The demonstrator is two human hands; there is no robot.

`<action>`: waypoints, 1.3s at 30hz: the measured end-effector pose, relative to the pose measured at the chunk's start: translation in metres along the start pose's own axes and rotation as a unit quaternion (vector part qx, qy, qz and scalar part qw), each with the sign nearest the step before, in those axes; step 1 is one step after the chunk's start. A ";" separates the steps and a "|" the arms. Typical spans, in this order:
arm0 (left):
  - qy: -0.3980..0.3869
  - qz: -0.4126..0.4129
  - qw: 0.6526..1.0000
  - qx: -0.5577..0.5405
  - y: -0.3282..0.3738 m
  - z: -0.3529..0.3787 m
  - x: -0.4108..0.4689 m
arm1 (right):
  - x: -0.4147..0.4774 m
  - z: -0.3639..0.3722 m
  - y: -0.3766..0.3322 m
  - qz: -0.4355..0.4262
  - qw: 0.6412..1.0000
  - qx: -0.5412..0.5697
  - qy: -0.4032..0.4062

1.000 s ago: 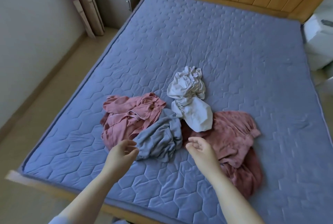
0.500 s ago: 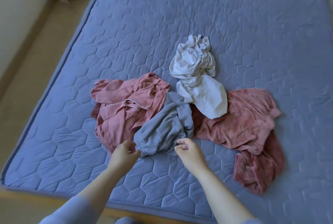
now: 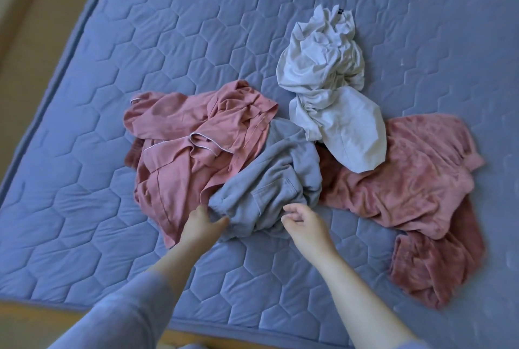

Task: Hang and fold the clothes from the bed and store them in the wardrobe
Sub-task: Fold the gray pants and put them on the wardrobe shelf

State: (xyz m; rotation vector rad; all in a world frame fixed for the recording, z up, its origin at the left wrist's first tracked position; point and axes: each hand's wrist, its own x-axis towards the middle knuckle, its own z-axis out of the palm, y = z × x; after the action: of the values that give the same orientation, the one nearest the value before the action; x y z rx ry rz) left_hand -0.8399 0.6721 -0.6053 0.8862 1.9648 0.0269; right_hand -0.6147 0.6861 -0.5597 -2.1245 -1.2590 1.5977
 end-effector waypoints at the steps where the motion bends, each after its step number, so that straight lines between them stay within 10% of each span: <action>1: -0.005 -0.006 1.000 -0.012 0.000 0.003 0.003 | 0.001 0.001 0.003 0.001 1.000 0.000 -0.001; 12: -0.049 -0.016 0.974 -0.220 0.013 0.005 -0.002 | 0.001 0.003 0.012 0.006 1.000 0.023 0.005; 39: 0.084 0.316 0.933 -0.149 0.212 -0.151 -0.223 | -0.147 -0.173 -0.114 -0.138 0.976 0.110 0.124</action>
State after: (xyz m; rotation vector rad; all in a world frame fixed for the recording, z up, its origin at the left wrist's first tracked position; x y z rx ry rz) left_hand -0.7706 0.7454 -0.2776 1.3000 1.6838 0.7749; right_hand -0.5306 0.7056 -0.3207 -1.8511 -1.1738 1.2484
